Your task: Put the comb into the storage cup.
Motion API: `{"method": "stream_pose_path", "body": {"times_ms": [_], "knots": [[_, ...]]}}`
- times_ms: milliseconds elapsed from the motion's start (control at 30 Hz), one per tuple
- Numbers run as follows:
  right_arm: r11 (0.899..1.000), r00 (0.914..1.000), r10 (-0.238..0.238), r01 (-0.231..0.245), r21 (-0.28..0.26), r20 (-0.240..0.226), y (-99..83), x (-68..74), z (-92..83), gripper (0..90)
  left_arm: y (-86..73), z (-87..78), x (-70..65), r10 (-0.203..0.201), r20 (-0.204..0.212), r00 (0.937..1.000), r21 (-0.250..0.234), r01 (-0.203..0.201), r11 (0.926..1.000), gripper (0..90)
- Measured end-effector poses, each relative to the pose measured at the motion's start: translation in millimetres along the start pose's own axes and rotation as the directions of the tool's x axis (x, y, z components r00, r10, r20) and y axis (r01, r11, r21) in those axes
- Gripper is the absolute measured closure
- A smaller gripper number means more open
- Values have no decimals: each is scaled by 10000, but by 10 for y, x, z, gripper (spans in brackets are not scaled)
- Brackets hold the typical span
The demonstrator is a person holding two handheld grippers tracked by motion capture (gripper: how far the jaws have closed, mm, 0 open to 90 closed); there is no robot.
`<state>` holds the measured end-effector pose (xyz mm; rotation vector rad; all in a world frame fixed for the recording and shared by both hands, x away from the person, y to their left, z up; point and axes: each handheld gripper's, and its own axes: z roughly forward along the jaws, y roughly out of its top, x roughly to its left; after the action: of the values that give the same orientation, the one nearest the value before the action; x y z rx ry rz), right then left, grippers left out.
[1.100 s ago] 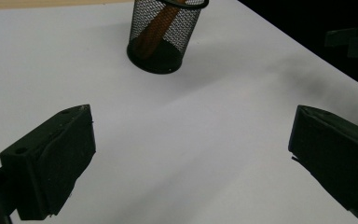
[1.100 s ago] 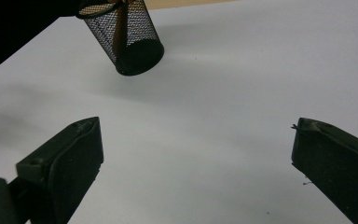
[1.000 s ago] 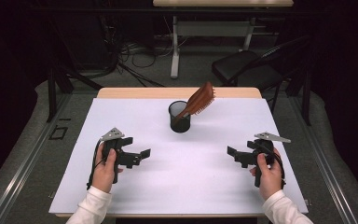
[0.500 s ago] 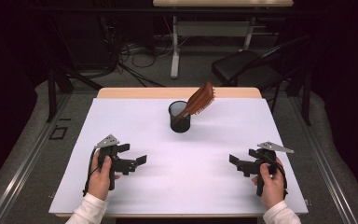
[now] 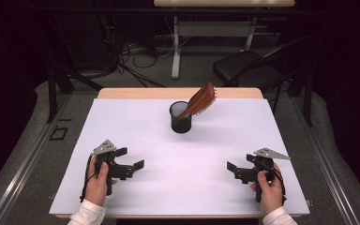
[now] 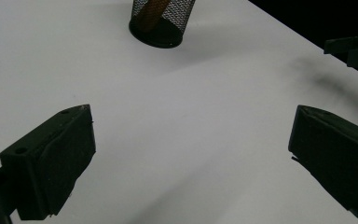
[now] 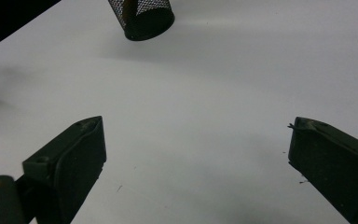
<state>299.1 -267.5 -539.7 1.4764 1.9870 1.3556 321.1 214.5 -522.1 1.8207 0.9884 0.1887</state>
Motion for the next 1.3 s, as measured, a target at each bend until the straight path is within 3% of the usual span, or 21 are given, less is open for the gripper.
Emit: {"method": "stream_pose_path", "body": {"times_ms": [267, 467, 1300], "knots": [[9991, 9992, -396, 396, -142, -19, -38, 49, 9, 37, -55, 0, 7, 217, -35, 9998, 56, -217, 9997, 6], [9994, 9993, -352, 352, 26, -98, -80, 36, 23, 38, -81, 14, 2, 387, -70, 9992, 79, -387, 9992, 6], [9986, 9985, -521, 523, 109, -167, -123, 38, 48, 47, -127, 31, 27, 333, -29, 9994, -38, -333, 9994, 6]]}}
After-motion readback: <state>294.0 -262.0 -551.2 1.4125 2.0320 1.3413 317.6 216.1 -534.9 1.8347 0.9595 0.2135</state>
